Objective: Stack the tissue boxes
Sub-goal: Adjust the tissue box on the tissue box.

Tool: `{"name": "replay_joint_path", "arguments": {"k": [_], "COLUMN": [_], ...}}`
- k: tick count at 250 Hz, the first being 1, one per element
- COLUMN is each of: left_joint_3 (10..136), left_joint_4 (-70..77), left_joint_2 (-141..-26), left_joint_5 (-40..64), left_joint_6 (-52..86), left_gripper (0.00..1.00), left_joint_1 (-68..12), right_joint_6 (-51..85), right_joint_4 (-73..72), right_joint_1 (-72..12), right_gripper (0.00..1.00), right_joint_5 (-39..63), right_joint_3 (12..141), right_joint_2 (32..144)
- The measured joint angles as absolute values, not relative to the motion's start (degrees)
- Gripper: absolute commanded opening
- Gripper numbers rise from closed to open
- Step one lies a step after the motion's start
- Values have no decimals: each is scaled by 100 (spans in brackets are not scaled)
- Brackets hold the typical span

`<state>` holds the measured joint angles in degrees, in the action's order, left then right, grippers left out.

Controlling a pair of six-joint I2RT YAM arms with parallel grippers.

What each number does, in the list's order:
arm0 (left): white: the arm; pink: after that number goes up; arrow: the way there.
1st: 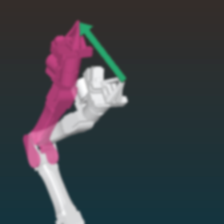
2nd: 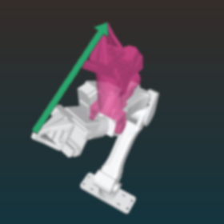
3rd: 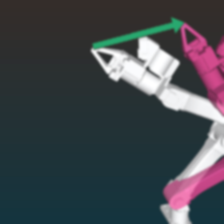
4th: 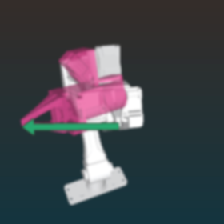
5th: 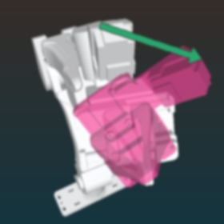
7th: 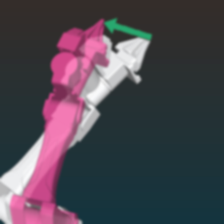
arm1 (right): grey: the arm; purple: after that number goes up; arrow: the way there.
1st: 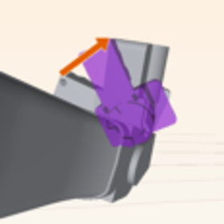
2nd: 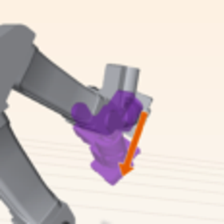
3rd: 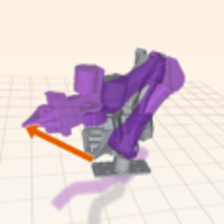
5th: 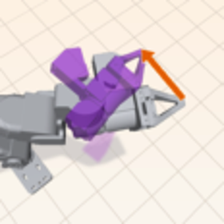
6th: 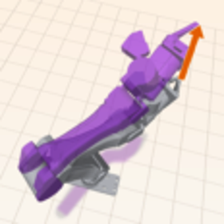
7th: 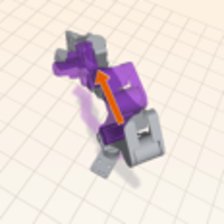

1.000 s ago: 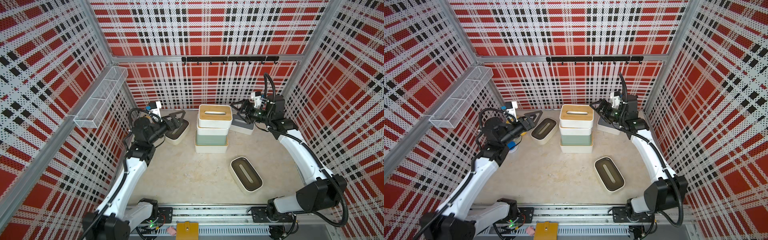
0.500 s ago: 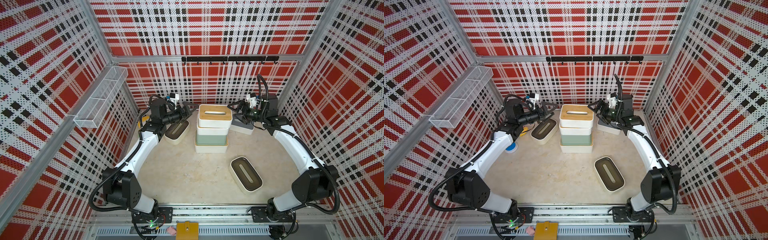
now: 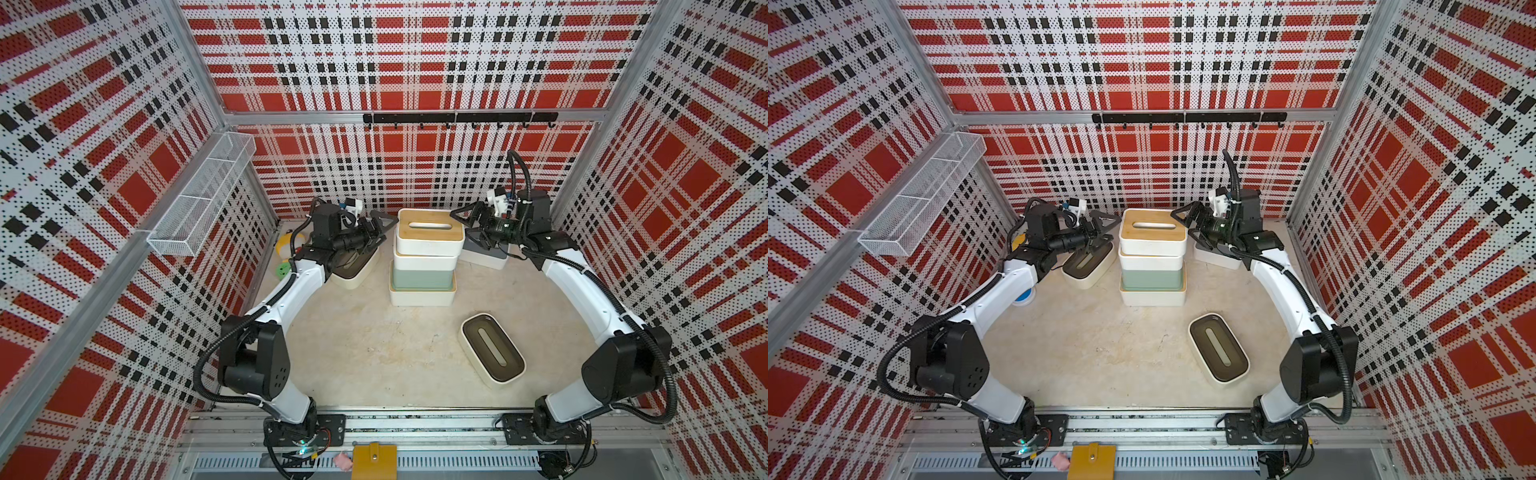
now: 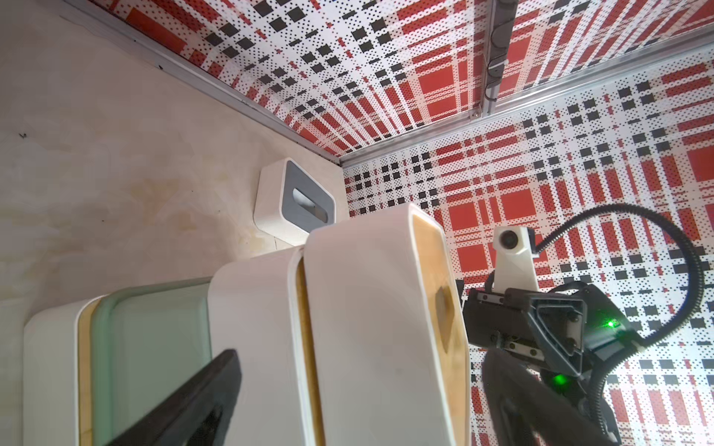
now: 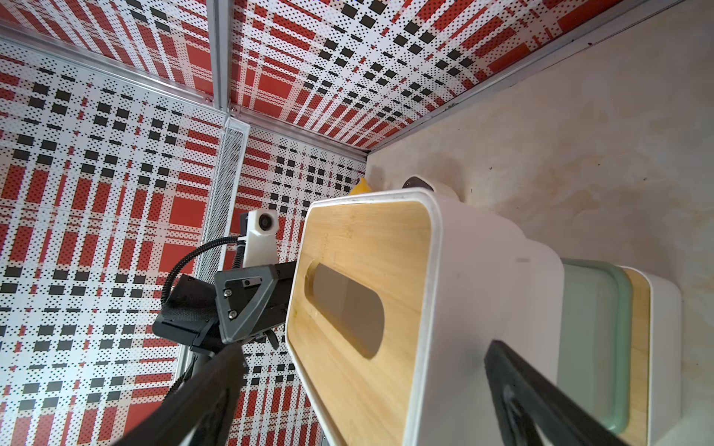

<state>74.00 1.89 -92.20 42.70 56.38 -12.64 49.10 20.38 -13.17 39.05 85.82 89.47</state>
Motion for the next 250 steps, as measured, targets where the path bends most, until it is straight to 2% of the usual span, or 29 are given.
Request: {"name": "replay_joint_path", "arguments": {"k": [116,250], "left_joint_3": [7214,7135], "left_joint_4": [1240,1417], "left_joint_2": [-9421,-9419], "left_joint_5": [4466,4466], "left_joint_6": [6372,6453], "left_gripper": [99,99], "left_joint_1": [-1393,-1393], "right_joint_6": [4915,4958], "right_joint_4": [2036,2032], "right_joint_1": [-1365,-1420], "right_gripper": [100,100], "right_joint_5": [3938,3935], "right_joint_3": [8851,8855], "right_joint_2": [9118,9153]}}
